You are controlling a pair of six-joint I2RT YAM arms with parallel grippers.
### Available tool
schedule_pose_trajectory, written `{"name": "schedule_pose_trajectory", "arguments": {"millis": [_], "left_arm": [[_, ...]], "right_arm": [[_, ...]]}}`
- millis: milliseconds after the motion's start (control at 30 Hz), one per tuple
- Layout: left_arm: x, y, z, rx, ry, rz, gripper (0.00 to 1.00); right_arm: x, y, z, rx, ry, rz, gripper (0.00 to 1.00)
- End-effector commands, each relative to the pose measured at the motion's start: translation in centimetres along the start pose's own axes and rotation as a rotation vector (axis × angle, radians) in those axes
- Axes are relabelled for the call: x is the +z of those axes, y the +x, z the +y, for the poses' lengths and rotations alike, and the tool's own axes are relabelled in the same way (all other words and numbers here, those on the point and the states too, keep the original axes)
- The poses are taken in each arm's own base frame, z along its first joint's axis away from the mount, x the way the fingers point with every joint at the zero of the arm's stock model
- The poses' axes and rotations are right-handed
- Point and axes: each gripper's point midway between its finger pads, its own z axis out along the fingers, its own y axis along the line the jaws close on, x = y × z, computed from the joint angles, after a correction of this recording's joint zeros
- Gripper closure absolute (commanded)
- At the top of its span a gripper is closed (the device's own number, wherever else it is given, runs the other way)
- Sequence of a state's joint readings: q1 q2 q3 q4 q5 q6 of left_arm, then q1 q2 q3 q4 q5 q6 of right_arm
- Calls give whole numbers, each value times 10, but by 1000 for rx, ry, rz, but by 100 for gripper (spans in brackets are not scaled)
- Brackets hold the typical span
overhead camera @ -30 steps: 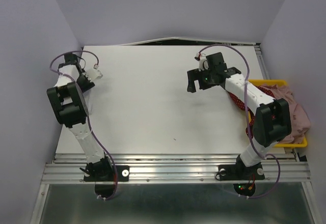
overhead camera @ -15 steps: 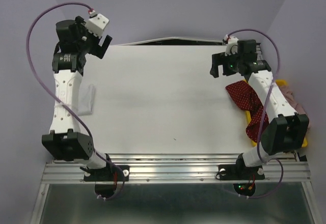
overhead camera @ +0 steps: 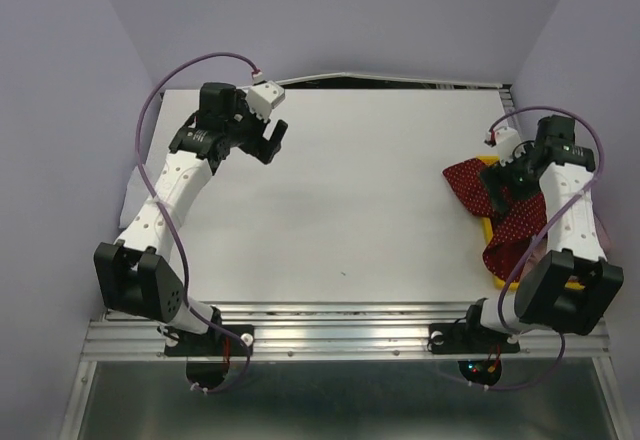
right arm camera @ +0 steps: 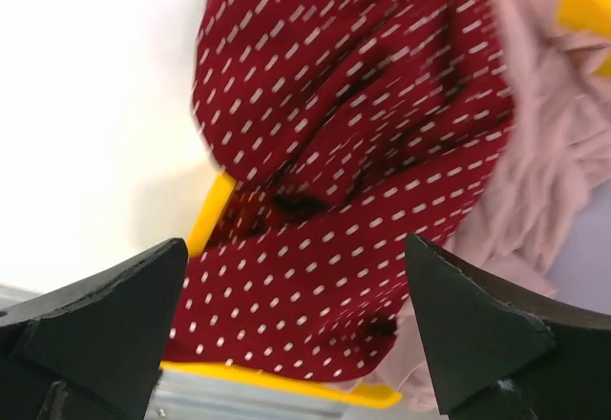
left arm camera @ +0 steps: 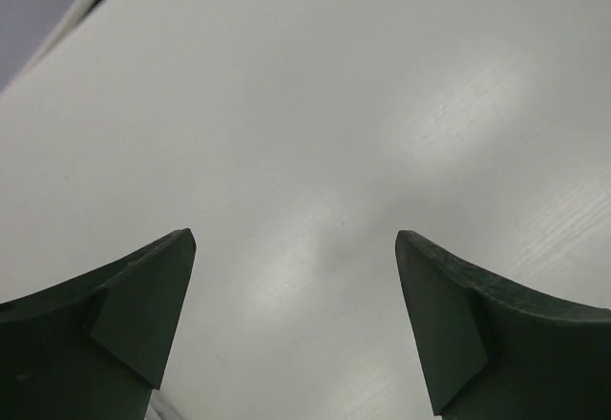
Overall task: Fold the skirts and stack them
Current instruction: Grab the skirt from the pile
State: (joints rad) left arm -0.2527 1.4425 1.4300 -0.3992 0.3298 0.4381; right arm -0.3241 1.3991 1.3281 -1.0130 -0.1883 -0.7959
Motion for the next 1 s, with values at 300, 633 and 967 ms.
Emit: {"name": "schedule_pose_trajectory", "arguments": {"millis": [300,633,967], "left_arm": [[-7,9,-27,-67,63,-32,1],[-10,6,-43,-84,99,-49,1],[-12,-3,-45,-112,117,-54,1]], "right_arm": [[6,72,-9,-149,163,248,20],[-46,-4,-68,-10,435,-2,99],[-158,-182,-63,221,243,-764,99]]}}
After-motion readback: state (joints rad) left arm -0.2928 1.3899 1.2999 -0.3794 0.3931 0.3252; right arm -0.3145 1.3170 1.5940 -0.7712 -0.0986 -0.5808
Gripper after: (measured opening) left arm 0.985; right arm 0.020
